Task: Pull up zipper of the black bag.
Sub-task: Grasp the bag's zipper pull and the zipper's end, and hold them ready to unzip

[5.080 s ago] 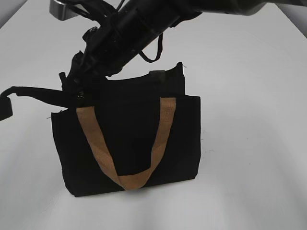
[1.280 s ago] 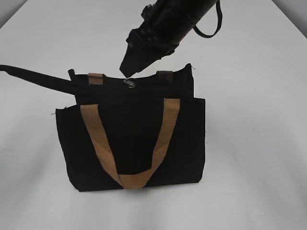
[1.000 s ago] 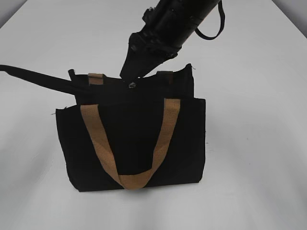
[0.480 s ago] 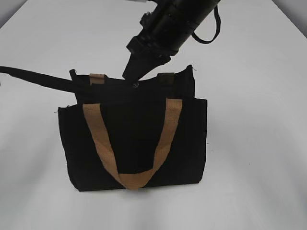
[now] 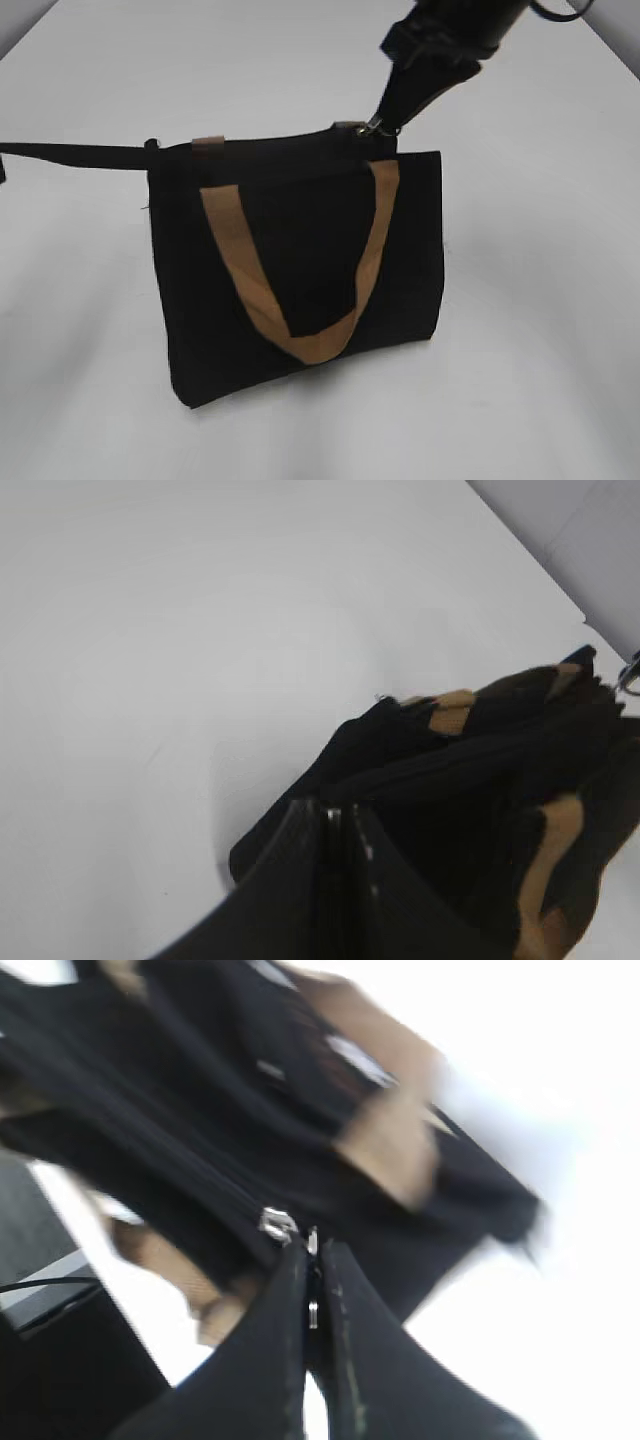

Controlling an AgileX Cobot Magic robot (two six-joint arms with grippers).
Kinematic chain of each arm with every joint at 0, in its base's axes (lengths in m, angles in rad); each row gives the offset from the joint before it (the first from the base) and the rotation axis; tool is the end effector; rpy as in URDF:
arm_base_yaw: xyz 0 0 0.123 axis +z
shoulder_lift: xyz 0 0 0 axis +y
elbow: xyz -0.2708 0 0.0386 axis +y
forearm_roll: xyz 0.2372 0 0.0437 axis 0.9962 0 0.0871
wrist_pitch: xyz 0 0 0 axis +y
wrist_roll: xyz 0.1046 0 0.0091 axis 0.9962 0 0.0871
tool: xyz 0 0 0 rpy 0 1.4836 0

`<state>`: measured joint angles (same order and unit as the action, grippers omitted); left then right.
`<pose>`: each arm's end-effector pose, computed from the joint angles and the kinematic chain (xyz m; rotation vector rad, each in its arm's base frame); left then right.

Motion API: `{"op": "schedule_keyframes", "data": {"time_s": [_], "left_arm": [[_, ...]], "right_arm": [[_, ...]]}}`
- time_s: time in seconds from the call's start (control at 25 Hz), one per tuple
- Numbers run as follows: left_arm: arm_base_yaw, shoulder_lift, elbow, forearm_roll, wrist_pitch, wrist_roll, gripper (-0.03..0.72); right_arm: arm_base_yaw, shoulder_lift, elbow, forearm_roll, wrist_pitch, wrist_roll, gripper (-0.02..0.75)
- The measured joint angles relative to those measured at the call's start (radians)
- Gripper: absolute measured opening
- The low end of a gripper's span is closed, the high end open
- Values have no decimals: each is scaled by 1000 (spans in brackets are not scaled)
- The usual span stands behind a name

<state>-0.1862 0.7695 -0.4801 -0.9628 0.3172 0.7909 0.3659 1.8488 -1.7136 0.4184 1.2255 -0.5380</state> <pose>0.1583 -0.0572 0.2750 0.2099 1.9633 -0.4721 0.3437 0.1747 0.2923 -1.1016 2.5344 0.5436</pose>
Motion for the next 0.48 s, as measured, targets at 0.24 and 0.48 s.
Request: {"op": "schedule_keyframes", "data": {"time_s": [0.24,0.48], "left_arm": [[-12,98,-1,-22,41,2,24],[-9,114,-6,-33,-1,2,47]], "right_arm": [[-129,-52,88,22,17,101,1],[-183,-87,105,-3,13,135,76]]}}
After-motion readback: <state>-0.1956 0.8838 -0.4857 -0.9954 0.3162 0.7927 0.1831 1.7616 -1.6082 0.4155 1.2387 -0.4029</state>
